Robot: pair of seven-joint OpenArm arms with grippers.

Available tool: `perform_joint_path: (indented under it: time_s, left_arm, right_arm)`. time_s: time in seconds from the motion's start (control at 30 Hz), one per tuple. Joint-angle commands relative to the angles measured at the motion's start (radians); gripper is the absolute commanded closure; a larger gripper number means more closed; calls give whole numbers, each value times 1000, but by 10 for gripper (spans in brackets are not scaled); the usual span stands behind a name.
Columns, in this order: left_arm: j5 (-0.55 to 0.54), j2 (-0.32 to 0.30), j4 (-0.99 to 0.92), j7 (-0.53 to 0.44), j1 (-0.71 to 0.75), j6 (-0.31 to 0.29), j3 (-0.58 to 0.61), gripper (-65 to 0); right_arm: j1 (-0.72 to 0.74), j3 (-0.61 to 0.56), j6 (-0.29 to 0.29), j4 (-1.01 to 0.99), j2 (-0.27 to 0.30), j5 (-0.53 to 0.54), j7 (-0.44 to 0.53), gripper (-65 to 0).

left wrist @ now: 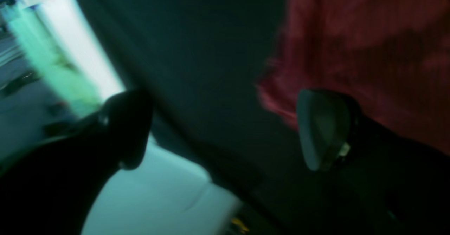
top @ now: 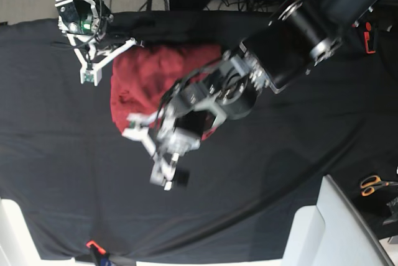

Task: Fold the T-shirt properly
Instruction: 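Press and drag the left gripper across the stack to flatten it, then smooth the stack's edge with the left gripper toward the right gripper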

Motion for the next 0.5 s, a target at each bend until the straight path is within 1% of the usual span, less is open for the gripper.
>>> perform_joint_path:
  time_s: [0.0, 0.1, 0.23, 0.33, 0.4, 0.47]
  left_arm:
    - [4, 15, 16, -1, -5, 7, -3, -630]
    - [11, 15, 24, -1, 27, 7, -14, -630]
    - [9, 15, 95, 4, 33, 7, -16, -629]
    - [11, 15, 182, 25, 50, 7, -23, -627]
    - [4, 15, 250, 45, 70, 7, -63, -620]
    - [11, 15, 311, 45, 122, 7, -115, -607]
  right_arm:
    - [6, 3, 3, 16, 4, -2, 6, -2]
    - [7, 3, 0, 17, 4, -2, 6, -2]
    - [7, 0, -77, 20, 6, -2, 6, -2]
    - [7, 1, -83, 22, 10, -2, 6, -2]
    - [4, 3, -89, 40, 33, -2, 6, -2]
    - [-4, 3, -89, 85, 49, -2, 6, -2]
